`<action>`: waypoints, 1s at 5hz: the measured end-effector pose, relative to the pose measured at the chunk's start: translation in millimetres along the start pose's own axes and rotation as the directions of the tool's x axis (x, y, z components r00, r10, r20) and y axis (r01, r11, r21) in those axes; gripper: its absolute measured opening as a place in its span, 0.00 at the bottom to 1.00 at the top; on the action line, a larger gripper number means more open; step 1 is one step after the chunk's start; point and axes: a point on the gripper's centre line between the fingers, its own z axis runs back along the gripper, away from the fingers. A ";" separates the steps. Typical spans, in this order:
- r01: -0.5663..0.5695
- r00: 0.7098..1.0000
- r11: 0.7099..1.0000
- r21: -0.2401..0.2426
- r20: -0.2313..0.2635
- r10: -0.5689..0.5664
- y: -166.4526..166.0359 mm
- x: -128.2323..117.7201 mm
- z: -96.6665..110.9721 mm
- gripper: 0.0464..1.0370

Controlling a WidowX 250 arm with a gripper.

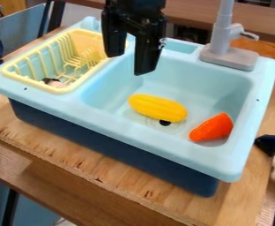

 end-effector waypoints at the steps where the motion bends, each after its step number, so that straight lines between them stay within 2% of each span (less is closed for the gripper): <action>1: 0.006 1.000 1.000 -0.013 -0.022 -0.007 -0.8 0.0 -7.7 0.96; 3: -0.027 0.999 0.996 -0.089 -0.042 0.024 43.0 -42.1 7.8 0.96; 4: -0.035 0.999 0.995 -0.094 -0.016 0.033 57.2 -54.0 25.7 0.96; 5: -0.033 0.999 0.994 -0.099 0.031 0.036 68.8 -57.8 29.5 0.96</action>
